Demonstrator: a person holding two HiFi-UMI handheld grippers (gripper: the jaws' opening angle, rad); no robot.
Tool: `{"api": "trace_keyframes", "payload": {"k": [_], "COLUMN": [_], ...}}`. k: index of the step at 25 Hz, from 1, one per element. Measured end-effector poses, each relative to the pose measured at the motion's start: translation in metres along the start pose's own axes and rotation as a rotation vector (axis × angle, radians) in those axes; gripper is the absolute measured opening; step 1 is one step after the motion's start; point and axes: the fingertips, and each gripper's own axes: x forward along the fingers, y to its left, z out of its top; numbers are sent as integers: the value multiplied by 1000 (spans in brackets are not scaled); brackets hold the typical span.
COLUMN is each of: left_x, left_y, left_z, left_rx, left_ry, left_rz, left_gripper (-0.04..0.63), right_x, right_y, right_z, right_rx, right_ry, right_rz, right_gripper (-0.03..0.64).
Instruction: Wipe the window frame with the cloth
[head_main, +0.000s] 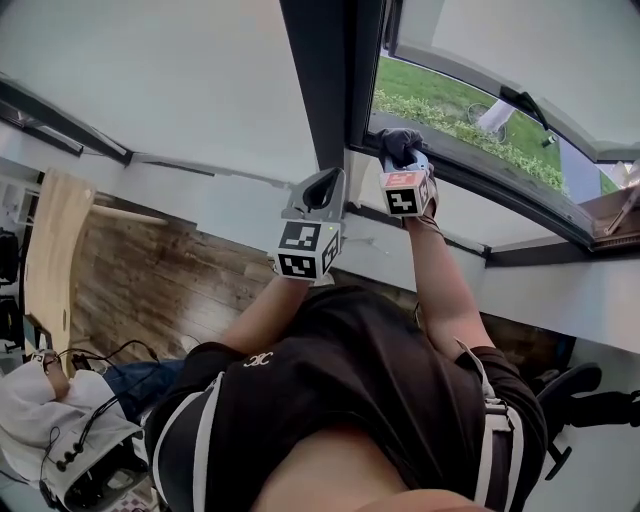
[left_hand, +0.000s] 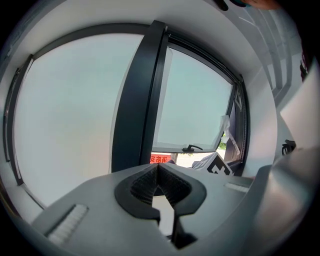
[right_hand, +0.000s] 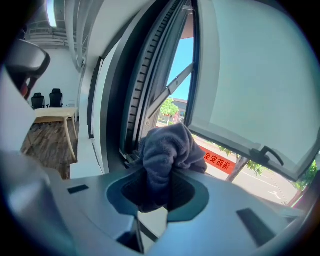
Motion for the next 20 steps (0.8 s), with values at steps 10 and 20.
{"api": "trace_keyframes", "payload": {"k": [10,20], "left_x": [16,31], "left_y": [-44,-73], "left_z": [-7,-15], "left_rx": [19,28], "left_ry": [21,52], "left_rz": [-99,-181], "left_gripper": [9,9], "right_x": [-32,-57], "right_y": [-50,-97], "right_z": [-39,-72], "right_rx": [80,174], "right_ry": [38,75], "right_rz": [-74,-159], "right_gripper": [89,89]}}
